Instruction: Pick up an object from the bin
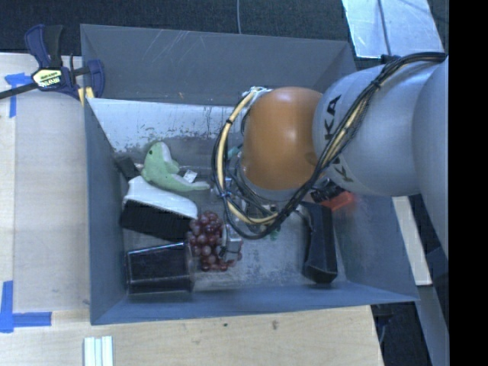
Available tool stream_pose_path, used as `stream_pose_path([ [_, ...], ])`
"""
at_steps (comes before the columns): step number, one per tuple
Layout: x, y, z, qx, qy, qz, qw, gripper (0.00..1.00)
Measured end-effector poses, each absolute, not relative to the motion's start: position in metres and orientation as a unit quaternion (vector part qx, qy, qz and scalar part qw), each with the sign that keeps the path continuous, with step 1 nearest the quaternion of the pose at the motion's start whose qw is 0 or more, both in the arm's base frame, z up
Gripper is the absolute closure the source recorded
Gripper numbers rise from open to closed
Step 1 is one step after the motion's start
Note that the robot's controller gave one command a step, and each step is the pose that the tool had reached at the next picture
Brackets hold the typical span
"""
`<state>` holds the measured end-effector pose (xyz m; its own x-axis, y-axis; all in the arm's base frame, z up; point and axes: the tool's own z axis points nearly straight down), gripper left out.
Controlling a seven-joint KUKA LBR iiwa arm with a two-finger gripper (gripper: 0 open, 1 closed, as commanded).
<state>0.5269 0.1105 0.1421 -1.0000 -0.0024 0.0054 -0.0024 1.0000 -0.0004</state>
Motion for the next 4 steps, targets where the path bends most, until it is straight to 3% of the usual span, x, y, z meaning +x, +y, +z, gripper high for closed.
stream_pose_path([
  [1,0.529,0.110,0.147,0.000,-1.000,0.000,-0.001,0.00],
  [2,0.533,0.111,0.109,0.029,-1.000,-0.001,-0.003,0.00],
  [3,0.532,0.119,0.080,0.011,-1.000,-0.001,0.002,0.00],
  [4,0.532,0.123,0.072,0.027,-1.000,-0.001,0.000,1.00],
])
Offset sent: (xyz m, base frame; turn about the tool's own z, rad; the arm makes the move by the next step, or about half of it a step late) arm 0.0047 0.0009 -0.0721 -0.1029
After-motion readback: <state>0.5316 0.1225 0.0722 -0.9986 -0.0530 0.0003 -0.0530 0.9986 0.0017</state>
